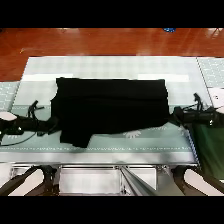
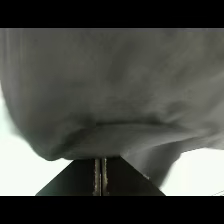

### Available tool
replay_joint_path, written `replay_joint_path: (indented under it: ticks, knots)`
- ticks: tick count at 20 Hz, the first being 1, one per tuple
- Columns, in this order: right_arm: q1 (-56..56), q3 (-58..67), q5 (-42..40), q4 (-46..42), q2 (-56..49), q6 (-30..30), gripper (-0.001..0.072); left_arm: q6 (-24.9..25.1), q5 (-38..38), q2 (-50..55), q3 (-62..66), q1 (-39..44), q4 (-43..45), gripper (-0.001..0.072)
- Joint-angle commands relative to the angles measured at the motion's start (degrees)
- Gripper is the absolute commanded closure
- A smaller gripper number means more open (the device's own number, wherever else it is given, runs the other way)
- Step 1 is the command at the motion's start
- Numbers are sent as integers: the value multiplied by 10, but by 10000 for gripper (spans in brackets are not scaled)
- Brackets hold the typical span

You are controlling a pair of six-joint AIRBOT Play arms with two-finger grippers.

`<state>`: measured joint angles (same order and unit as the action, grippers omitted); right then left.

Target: Fold the shirts.

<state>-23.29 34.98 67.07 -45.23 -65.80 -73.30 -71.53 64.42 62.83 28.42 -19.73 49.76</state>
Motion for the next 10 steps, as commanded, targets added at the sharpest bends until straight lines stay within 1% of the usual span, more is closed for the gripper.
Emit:
replay_joint_path:
  ticks: [1, 3, 8, 10]
  knots:
    - [8, 90, 23, -9, -4, -8, 689, 3, 17, 5, 90, 1, -36, 682]
    - [9, 137, 21, 13, -34, -7, 689, 3, 7, 32, 157, 6, -59, 682]
    - [45, 252, -16, 32, -145, -6, 689, -47, -4, 177, 349, 42, -63, 682]
    - [60, 305, -28, 32, -198, -17, 688, -72, -3, 243, 422, 58, -63, 683]
